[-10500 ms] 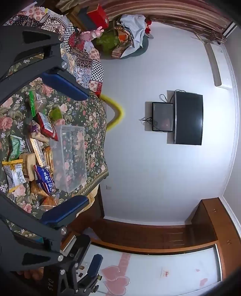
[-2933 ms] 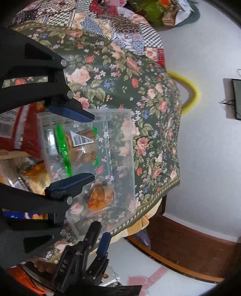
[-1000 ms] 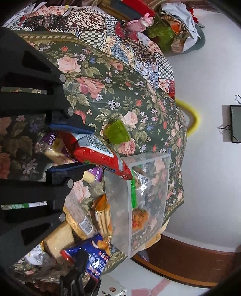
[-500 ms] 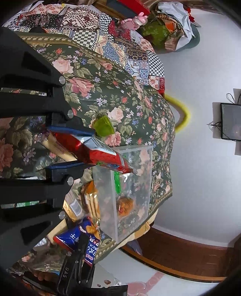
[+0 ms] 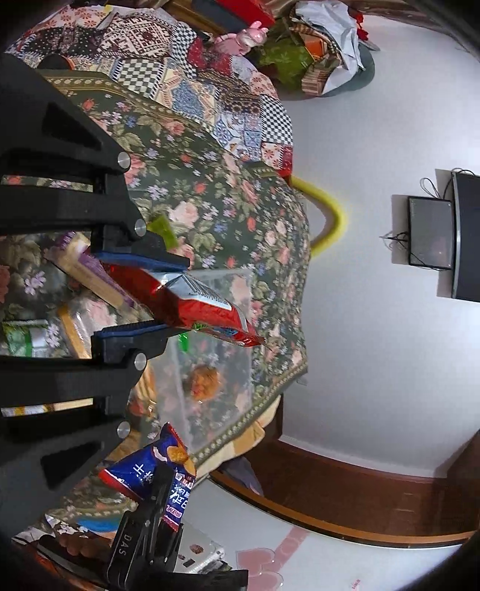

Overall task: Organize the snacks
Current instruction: 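Lower both bags into the clear box and open both grippers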

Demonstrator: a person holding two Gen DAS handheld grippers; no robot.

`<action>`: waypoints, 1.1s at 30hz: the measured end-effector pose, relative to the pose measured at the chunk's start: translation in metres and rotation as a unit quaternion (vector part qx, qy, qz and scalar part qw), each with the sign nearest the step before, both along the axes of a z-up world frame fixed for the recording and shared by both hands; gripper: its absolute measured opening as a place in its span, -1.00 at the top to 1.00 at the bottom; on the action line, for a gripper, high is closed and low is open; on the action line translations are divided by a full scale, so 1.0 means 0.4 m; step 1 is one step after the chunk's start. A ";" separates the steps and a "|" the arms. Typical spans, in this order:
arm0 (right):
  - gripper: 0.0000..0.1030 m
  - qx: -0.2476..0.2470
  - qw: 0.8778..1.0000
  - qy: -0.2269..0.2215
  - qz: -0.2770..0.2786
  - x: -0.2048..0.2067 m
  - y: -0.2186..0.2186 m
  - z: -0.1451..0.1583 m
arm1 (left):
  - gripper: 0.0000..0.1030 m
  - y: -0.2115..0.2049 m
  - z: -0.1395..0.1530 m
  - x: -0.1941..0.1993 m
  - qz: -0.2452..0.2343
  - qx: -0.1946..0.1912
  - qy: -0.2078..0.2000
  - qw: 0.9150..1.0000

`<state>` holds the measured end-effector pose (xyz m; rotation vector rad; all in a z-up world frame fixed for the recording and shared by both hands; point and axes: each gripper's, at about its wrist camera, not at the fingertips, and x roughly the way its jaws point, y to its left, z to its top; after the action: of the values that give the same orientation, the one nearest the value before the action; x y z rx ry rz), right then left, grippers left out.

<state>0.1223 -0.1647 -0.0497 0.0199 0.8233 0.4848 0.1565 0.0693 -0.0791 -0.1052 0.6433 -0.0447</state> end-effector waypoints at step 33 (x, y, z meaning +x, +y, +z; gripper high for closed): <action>0.36 -0.039 0.999 -0.017 0.026 0.303 0.158 -0.030 | 0.50 -0.050 -0.102 0.398 -0.008 0.026 0.033 0.999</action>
<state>0.2434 -0.1014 -0.0616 -0.0820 0.8112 0.5002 0.3156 0.0494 -0.1200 -0.0507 0.7106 -0.0393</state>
